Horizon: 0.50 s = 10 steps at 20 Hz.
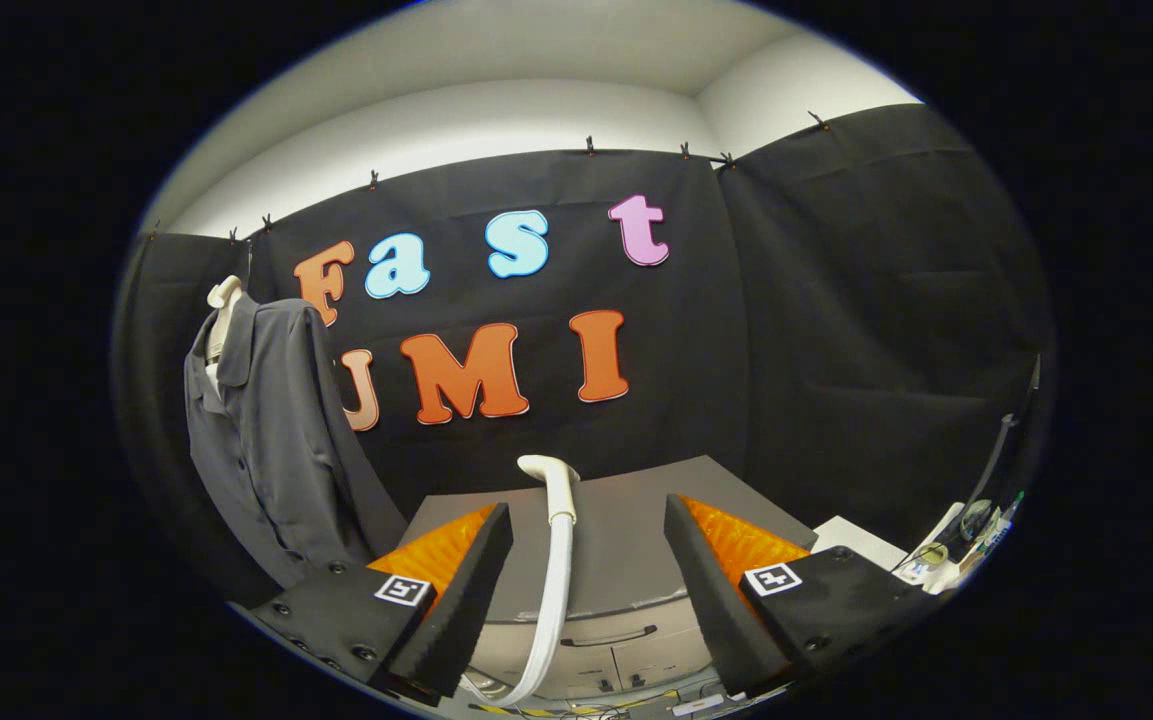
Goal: Iron the clothes twice with a garment steamer, once on the left side and once on the right side.
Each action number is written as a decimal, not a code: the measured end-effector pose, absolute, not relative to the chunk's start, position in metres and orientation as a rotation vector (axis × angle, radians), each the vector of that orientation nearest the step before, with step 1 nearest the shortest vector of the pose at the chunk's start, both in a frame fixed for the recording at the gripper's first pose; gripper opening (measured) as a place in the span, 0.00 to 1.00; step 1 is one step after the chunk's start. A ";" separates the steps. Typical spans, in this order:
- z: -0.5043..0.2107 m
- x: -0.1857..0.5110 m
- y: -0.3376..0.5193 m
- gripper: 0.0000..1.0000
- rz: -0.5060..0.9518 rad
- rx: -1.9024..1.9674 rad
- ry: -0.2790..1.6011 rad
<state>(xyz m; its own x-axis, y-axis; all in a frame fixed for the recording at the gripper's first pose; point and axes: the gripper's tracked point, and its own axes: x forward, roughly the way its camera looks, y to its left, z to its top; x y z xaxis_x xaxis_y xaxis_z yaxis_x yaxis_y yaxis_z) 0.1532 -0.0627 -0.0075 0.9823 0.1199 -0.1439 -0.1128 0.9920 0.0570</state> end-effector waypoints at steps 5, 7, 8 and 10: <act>-0.013 0.237 -0.042 0.98 0.162 0.022 0.261; -0.021 0.276 -0.035 0.98 0.160 0.005 0.320; -0.025 0.295 -0.033 0.98 0.157 -0.005 0.345; -0.039 0.331 -0.021 0.98 0.153 -0.011 0.405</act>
<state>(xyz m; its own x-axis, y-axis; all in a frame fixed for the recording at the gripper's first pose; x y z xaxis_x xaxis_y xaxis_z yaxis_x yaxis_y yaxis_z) 0.3307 -0.0214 -0.0392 0.9078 0.1465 -0.3929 -0.1507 0.9884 0.0204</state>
